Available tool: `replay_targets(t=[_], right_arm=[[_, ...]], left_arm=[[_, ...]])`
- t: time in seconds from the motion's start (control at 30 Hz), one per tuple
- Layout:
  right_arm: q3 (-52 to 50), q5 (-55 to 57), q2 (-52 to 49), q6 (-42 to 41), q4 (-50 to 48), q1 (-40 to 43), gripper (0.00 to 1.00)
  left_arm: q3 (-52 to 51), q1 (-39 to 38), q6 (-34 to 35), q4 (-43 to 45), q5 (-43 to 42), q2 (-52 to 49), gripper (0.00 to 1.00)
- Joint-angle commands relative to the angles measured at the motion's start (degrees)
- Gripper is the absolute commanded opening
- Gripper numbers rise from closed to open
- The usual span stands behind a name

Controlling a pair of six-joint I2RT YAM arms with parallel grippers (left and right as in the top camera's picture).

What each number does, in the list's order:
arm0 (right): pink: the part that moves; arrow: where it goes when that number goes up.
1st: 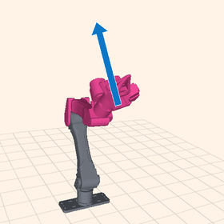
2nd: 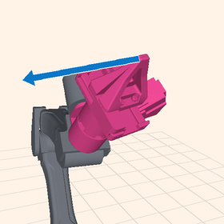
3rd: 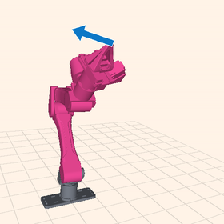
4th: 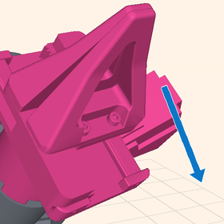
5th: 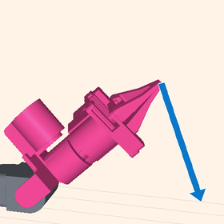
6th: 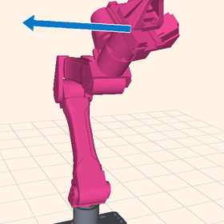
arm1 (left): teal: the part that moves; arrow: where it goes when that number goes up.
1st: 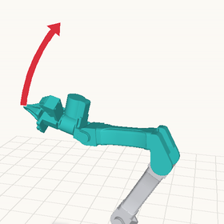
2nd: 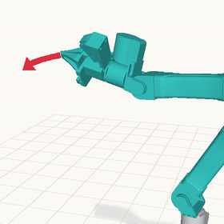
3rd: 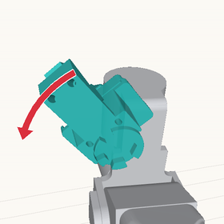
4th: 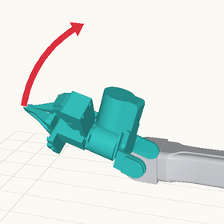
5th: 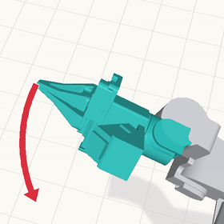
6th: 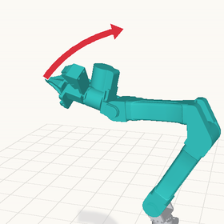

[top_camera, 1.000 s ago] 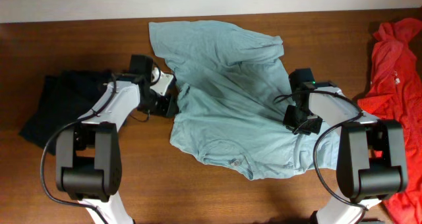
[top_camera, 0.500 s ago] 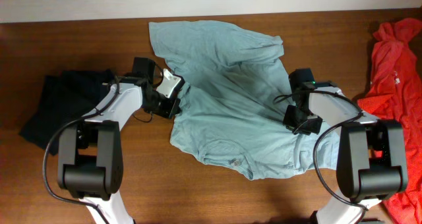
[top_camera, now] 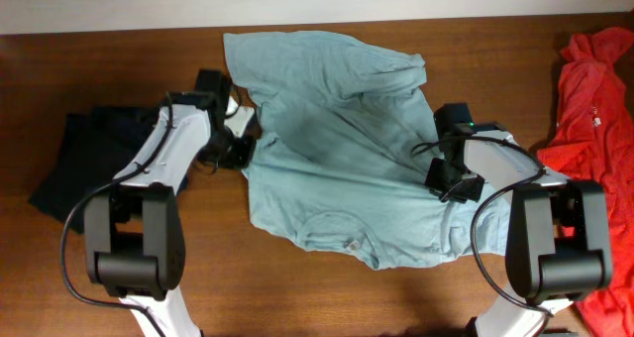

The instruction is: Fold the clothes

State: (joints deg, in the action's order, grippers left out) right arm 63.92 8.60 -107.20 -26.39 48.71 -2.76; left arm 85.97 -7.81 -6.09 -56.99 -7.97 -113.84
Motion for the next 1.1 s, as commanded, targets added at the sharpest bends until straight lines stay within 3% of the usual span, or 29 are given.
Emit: replay_targets(t=[0.0, 0.43, 0.6, 0.7, 0.77, 0.8, 0.93, 1.07], right_arm=[[-1.1, 2.4, -2.5, -0.5, 0.3, 0.5, 0.18], [-1.1, 2.6, -2.5, -0.5, 0.6, 0.5, 0.18], [-1.1, 2.6, -2.5, -0.5, 0.5, 0.5, 0.18], [-1.1, 2.6, -2.5, -0.5, 0.6, 0.5, 0.18], [-1.1, 2.6, -2.5, -0.5, 0.6, 0.5, 0.18], [-1.1, 2.6, -2.5, -0.5, 0.6, 0.5, 0.18], [-1.1, 2.6, -2.5, -0.5, 0.6, 0.5, 0.18], [-1.1, 2.6, -2.5, -0.5, 0.6, 0.5, 0.18]], left_arm=[[4.1, -0.2, 3.6, -2.1, 7.7, 2.9, 0.01], [5.0, -0.2, 13.1, -8.1, 28.3, 2.9, 0.01], [5.0, -0.2, 13.6, -6.0, 30.4, 2.9, 0.02], [5.1, -0.2, 13.6, -5.3, 33.6, 2.9, 0.09], [5.1, -0.1, 13.6, -5.0, 36.0, 2.9, 0.23], [5.2, 0.0, 13.5, -4.7, 36.1, 2.9, 0.32], [5.2, 0.6, 13.5, -4.5, 29.3, 2.9, 0.47], [5.1, 0.7, 11.8, -4.5, 13.6, 2.7, 0.48]])
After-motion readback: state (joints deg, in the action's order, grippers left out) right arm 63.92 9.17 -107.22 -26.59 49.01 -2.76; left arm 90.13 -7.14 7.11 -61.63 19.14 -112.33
